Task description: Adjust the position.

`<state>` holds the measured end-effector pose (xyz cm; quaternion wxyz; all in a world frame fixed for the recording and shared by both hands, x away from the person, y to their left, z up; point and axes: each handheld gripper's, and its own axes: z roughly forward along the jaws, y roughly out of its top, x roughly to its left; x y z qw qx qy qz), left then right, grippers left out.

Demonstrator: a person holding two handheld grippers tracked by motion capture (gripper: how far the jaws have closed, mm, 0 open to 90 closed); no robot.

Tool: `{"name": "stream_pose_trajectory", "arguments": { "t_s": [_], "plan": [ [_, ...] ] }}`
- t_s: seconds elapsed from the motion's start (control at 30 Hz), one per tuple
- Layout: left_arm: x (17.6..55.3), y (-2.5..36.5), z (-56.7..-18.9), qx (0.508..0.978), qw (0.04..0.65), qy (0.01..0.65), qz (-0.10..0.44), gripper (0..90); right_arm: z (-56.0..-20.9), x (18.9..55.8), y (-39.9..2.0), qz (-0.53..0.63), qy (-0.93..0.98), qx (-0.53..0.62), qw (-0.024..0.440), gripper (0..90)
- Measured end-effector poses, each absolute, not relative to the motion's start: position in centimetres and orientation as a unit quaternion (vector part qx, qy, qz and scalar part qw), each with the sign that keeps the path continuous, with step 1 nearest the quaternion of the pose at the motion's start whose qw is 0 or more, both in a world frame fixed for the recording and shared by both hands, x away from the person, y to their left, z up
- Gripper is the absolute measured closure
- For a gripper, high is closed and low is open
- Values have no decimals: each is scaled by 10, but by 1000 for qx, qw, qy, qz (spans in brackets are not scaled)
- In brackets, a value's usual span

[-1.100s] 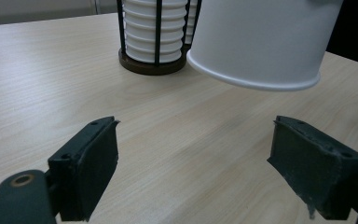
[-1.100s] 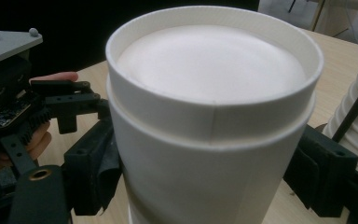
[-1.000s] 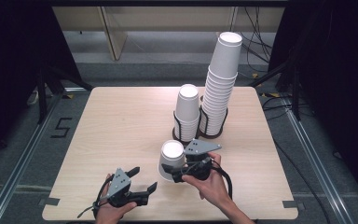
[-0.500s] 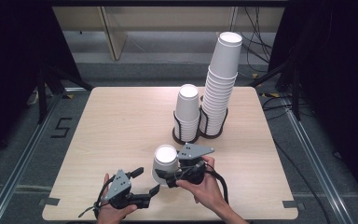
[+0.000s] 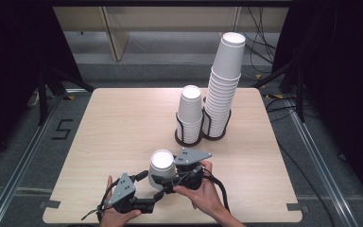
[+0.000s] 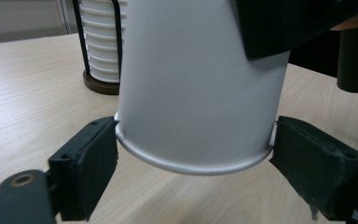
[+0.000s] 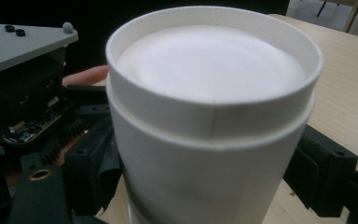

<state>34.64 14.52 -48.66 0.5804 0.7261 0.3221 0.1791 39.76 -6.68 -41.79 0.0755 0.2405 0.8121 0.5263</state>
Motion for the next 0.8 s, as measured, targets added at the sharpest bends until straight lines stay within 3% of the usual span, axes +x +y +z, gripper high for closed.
{"name": "stream_pose_trajectory", "arguments": {
  "t_s": [0.3, 0.8],
  "plan": [
    [347, 144, -487, 721, 580, 328, 189, 1, -416, 391, -57, 535, 810, 232, 55, 209],
    [346, 142, -486, 720, 581, 321, 204, 0, -414, 390, -55, 555, 798, 231, 37, 209]
  ]
}}
